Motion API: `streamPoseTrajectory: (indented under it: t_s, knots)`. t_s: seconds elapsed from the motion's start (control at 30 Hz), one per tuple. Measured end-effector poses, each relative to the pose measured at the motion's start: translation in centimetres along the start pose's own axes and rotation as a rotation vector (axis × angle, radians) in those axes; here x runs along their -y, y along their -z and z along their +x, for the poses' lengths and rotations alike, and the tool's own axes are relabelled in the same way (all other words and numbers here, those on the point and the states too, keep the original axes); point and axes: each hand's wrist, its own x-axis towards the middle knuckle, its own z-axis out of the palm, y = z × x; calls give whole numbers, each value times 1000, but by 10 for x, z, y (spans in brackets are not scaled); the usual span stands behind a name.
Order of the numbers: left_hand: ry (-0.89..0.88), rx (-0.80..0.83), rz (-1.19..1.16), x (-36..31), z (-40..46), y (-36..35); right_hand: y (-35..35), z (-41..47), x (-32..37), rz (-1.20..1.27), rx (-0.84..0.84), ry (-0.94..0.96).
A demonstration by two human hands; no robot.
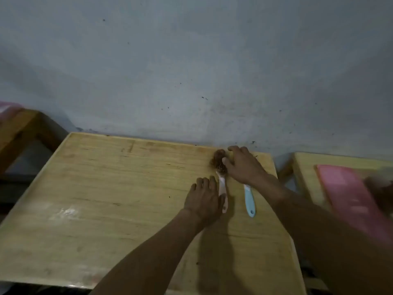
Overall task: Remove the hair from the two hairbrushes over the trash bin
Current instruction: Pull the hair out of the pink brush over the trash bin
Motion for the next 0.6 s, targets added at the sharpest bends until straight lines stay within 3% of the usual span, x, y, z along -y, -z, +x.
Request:
streamPoseTrajectory:
  t_s: [0.13, 0.4, 0.6]
  knots:
    - [47, -97, -76, -2, 23, -17, -15, 23, -6, -63, -9, -17]
    - [162, -28, -333, -2, 54, -33, -41, 61, -9, -209, -18, -155]
    - [101, -122, -486, 6, 47, -35, -44, 67, 1, -19, -46, -173]
